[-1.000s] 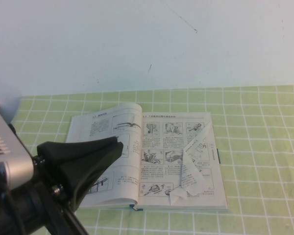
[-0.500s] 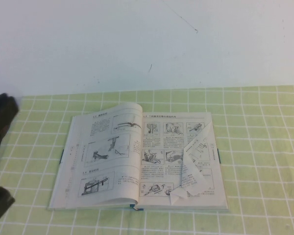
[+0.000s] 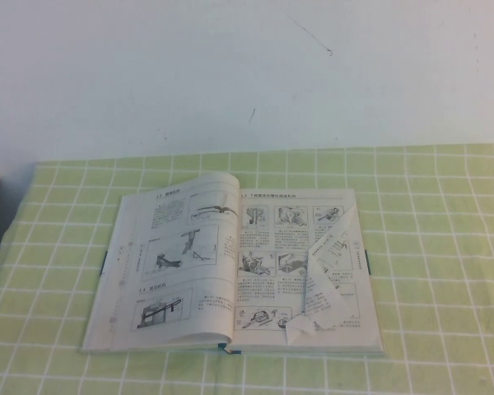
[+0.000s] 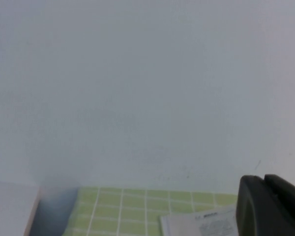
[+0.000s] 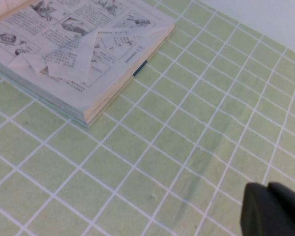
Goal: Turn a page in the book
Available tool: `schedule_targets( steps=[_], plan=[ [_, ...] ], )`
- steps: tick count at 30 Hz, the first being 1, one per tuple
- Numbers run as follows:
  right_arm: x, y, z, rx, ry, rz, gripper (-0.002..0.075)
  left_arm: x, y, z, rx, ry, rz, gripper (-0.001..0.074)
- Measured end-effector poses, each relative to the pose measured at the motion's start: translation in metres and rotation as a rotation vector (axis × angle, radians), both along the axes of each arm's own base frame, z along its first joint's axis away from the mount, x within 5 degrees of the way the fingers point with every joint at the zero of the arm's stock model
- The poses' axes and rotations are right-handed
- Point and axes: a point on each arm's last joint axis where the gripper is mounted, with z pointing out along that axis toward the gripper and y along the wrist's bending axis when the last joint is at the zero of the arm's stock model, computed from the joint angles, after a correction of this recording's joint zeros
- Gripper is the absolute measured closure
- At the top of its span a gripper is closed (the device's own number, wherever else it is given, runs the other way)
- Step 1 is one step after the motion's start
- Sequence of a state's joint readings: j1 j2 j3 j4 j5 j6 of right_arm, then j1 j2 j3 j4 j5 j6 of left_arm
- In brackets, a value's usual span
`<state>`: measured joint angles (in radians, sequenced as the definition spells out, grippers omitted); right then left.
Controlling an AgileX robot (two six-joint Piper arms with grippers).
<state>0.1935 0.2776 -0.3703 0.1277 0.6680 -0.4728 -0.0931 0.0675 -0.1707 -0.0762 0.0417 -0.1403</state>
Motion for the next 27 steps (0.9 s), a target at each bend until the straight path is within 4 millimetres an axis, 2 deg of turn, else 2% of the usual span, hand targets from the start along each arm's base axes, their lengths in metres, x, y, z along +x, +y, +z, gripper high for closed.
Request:
schedule_targets(
  steps=[6, 8, 16, 27],
  plan=[
    [0.0, 0.0, 0.0, 0.002, 0.0, 0.0, 0.0729, 0.002, 0.004, -0.055, 0.005, 0.135, 0.07, 0.0738],
    [0.0, 0.0, 0.0, 0.002, 0.0, 0.0, 0.0729, 0.003, 0.004, -0.067, 0.014, 0.191, 0.072, 0.0738],
    [0.0, 0.0, 0.0, 0.004, 0.001, 0.001, 0.0729, 0.0, 0.004, -0.084, 0.054, 0.371, 0.071, 0.0738],
    [0.0, 0.0, 0.0, 0.004, 0.002, 0.001, 0.0729, 0.0, 0.005, -0.085, 0.09, 0.378, 0.081, 0.0738]
  ],
)
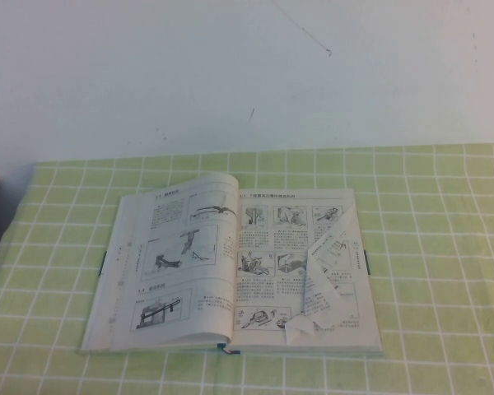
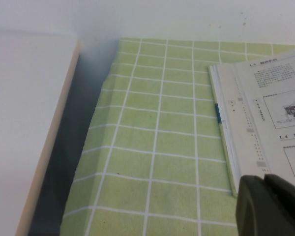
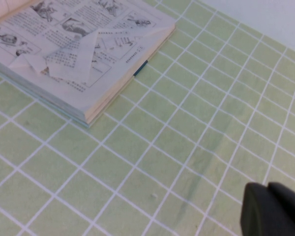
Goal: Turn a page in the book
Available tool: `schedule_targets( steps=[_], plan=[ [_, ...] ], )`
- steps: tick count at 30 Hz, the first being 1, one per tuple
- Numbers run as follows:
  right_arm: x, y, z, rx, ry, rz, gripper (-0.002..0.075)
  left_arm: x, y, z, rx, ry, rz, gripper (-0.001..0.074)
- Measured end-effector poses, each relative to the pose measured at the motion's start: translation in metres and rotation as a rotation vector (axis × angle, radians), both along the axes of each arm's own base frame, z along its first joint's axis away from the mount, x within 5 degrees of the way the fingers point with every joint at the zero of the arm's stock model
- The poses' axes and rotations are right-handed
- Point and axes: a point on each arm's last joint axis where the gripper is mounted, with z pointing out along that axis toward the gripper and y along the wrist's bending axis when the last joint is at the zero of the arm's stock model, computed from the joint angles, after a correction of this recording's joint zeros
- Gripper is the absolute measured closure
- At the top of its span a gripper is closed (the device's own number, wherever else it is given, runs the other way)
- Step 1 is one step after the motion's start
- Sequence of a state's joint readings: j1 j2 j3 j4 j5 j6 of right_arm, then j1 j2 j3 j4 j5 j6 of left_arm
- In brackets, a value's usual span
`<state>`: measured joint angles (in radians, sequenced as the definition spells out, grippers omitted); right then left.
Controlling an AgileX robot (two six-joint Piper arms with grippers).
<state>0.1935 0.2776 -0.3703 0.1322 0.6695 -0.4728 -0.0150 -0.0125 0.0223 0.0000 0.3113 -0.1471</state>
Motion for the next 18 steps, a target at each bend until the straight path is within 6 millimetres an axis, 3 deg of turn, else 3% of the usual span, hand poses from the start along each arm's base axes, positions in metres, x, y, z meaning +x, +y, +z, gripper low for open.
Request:
schedule_targets(
  steps=[18],
  plan=[
    [0.0, 0.0001, 0.0, 0.002, 0.0, 0.0, 0.0729, -0.0002, -0.0032, 0.0003, 0.037, -0.001, -0.075, 0.0738]
  ],
)
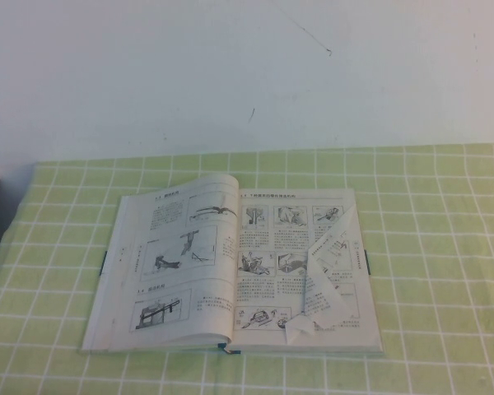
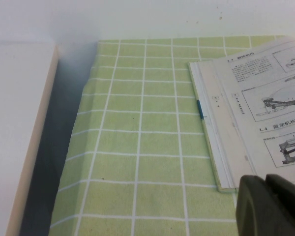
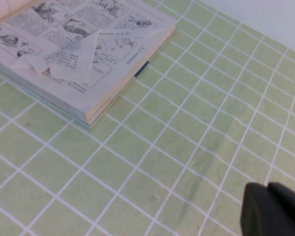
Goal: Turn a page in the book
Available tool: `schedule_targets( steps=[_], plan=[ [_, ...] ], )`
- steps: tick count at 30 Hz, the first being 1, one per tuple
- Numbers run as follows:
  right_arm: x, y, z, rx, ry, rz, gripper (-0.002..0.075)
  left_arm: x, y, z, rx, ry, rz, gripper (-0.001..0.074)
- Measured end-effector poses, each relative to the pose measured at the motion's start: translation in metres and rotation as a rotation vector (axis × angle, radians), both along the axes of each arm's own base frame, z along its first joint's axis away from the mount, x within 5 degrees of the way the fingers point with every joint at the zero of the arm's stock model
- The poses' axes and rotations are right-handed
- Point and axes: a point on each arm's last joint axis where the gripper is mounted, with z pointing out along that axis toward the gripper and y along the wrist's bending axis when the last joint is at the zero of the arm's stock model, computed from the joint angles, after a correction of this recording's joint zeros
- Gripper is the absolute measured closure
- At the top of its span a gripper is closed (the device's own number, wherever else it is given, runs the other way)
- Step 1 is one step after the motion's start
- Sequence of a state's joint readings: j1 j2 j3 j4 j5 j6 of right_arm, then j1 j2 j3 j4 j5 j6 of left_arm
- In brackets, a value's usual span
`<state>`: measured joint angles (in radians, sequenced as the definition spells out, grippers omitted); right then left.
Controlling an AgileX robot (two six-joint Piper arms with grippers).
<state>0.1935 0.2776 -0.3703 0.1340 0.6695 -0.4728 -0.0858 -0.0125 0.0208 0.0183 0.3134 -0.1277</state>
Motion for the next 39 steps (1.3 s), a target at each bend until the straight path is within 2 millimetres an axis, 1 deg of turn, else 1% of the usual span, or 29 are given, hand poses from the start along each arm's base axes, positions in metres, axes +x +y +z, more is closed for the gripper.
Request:
schedule_targets(
  steps=[39],
  plan=[
    [-0.0002, 0.0009, -0.0005, 0.014, 0.005, 0.003, 0.0729, -0.0002, -0.0005, -0.0005, -0.019, 0.007, -0.001, 0.0738]
  ],
)
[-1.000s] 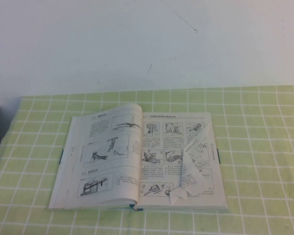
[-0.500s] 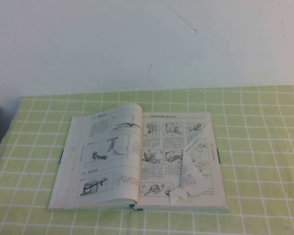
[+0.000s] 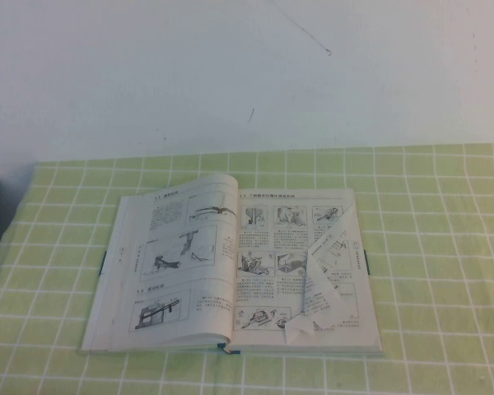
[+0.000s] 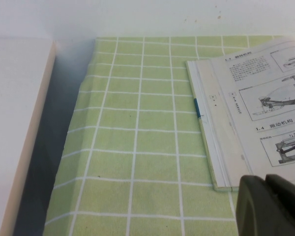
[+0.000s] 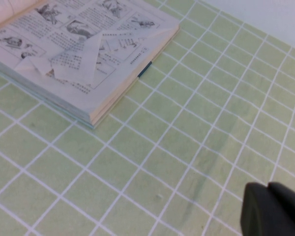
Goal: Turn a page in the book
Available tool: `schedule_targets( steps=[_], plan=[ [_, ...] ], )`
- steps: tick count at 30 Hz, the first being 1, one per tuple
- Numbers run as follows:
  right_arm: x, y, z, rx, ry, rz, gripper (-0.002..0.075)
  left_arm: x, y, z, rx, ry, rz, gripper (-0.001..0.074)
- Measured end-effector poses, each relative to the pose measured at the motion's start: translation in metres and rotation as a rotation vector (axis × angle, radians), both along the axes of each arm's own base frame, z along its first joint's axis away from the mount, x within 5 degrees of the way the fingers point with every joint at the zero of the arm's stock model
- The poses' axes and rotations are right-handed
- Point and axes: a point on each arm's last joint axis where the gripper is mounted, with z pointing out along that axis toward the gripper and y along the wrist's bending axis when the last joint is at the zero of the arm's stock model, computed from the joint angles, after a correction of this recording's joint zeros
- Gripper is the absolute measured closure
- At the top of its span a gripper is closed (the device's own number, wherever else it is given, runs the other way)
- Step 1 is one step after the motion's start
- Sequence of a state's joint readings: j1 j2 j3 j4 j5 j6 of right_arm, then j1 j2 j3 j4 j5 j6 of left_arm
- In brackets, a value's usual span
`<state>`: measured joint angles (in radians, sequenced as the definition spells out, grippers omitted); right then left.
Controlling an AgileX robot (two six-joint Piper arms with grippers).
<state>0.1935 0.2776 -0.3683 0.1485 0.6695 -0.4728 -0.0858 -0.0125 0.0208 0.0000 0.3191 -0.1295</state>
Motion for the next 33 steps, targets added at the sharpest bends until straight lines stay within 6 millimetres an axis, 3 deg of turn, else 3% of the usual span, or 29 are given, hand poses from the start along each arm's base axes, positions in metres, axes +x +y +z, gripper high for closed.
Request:
schedule_targets(
  steps=[4, 8, 13, 20, 33],
  plan=[
    [0.003, -0.002, -0.007, -0.015, -0.021, -0.017, 0.0729, 0.0, 0.0, 0.0, 0.0, 0.0, 0.0, 0.0738],
    [0.005, -0.011, -0.019, 0.03, -0.103, -0.169, 0.0729, 0.0, 0.0, 0.0, 0.0, 0.0, 0.0, 0.0738],
    [0.0, -0.022, -0.047, 0.054, -0.148, -0.344, 0.0729, 0.0, 0.0, 0.0, 0.0, 0.0, 0.0, 0.0738],
    [-0.008, -0.025, -0.088, 0.041, -0.138, -0.383, 0.0729, 0.0, 0.0, 0.0, 0.0, -0.001, 0.0, 0.0738],
    [-0.005, -0.024, -0.087, 0.066, -0.19, -0.38, 0.0729, 0.0, 0.0, 0.0, 0.0, -0.001, 0.0, 0.0738]
  ],
)
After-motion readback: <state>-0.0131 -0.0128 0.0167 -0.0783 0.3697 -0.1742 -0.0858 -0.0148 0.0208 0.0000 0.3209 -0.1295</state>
